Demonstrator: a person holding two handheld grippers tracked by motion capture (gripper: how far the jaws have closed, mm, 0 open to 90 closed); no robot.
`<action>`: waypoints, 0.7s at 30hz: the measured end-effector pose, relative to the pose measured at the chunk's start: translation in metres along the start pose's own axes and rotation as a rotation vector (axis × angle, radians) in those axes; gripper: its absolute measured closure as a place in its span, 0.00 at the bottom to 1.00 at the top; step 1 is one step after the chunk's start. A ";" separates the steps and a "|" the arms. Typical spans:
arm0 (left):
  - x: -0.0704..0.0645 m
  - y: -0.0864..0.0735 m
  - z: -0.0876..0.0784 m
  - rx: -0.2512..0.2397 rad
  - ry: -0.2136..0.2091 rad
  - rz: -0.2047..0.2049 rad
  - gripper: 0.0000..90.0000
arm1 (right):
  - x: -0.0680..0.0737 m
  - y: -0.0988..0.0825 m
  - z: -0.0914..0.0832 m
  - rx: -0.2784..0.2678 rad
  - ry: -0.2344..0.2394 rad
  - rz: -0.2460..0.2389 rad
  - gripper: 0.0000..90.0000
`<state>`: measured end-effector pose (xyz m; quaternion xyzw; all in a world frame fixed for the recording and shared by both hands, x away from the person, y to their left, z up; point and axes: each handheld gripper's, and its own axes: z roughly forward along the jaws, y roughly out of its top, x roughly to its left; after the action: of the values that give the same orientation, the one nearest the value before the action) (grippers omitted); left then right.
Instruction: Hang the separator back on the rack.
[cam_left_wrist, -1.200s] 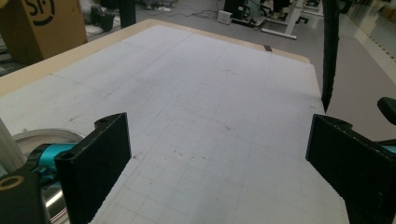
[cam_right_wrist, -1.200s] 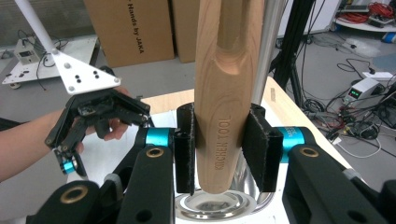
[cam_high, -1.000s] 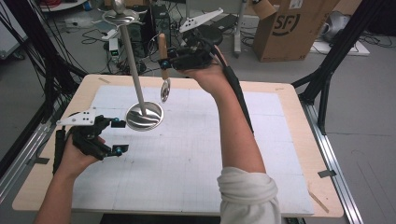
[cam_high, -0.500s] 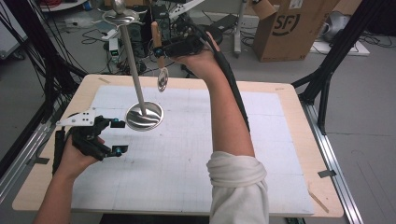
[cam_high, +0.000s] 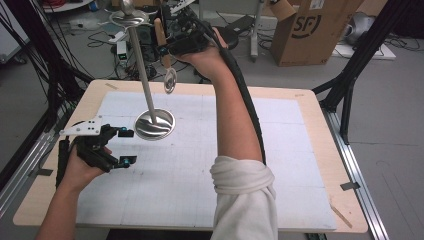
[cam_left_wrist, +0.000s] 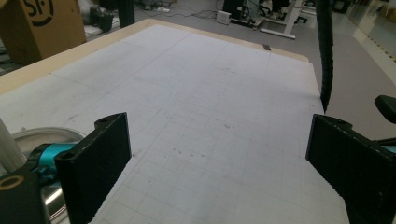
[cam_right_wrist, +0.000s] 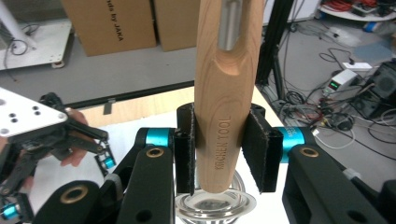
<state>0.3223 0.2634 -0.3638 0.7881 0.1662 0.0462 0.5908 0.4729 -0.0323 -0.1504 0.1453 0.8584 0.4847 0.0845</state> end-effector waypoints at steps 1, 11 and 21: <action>0.000 0.000 0.000 -0.003 -0.001 -0.001 0.08 | -0.001 0.000 0.000 -0.002 -0.002 0.003 0.74; 0.000 -0.001 0.003 0.010 0.000 0.001 0.08 | -0.003 0.001 0.005 0.004 -0.003 0.006 0.74; 0.000 -0.001 0.002 0.007 0.002 0.000 0.08 | -0.003 0.002 0.012 0.003 0.008 0.014 0.74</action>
<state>0.3225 0.2620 -0.3652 0.7900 0.1670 0.0463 0.5880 0.4794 -0.0229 -0.1543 0.1496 0.8584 0.4844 0.0776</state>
